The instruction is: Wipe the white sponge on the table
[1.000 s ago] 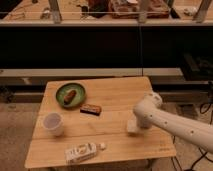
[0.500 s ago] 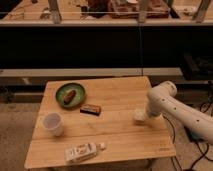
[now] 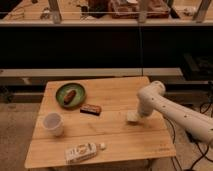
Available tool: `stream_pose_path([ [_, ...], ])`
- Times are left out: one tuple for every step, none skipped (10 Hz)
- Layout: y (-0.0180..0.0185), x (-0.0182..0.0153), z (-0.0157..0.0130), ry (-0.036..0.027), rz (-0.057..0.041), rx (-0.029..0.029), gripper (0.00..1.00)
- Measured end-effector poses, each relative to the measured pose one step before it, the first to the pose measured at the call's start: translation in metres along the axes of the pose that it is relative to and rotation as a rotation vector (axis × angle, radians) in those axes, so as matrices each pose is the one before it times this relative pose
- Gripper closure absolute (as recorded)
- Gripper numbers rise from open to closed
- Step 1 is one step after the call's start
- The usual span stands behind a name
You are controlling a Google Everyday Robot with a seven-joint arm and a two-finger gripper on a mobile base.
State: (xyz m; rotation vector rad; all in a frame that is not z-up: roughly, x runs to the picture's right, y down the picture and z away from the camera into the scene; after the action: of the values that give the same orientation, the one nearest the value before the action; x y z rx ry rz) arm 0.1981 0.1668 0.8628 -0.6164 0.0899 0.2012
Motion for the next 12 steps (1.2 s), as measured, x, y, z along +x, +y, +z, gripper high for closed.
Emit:
stream_pose_path([
  [-0.00278, -0.02207, 0.00792, 0.00677, -0.02293, -0.01013, 0.96],
  [-0.00671, -0.02186, 0.00838, 0.00852, -0.02668, -0.01180, 0.96],
  [-0.00629, -0.00896, 0.00416, -0.00357, -0.01863, -0.00207, 0.96],
  [-0.00432, -0.00636, 0.00121, -0.01153, -0.01280, -0.00125, 0.96],
  [0.00246, -0.00089, -0.00120, -0.00037, -0.00539, -0.00294, 0.96],
  [0.00092, -0.00067, -0.00155, -0.00047, -0.00138, -0.00244, 0.96],
  [0.00034, -0.00050, -0.00039, -0.00087, -0.00037, -0.00106, 0.96],
  [0.00016, -0.00007, -0.00003, 0.00013, -0.00006, -0.00050, 0.96],
  [0.00076, 0.00006, -0.00015, 0.00111, -0.00212, 0.00030, 0.96],
  [0.00372, -0.00183, -0.00046, 0.00135, -0.00271, 0.00326, 0.96],
  [0.00974, -0.00553, -0.00116, 0.00105, -0.00411, 0.00257, 0.96],
  [0.01747, -0.00429, -0.00212, -0.00039, -0.00318, -0.00041, 0.96],
])
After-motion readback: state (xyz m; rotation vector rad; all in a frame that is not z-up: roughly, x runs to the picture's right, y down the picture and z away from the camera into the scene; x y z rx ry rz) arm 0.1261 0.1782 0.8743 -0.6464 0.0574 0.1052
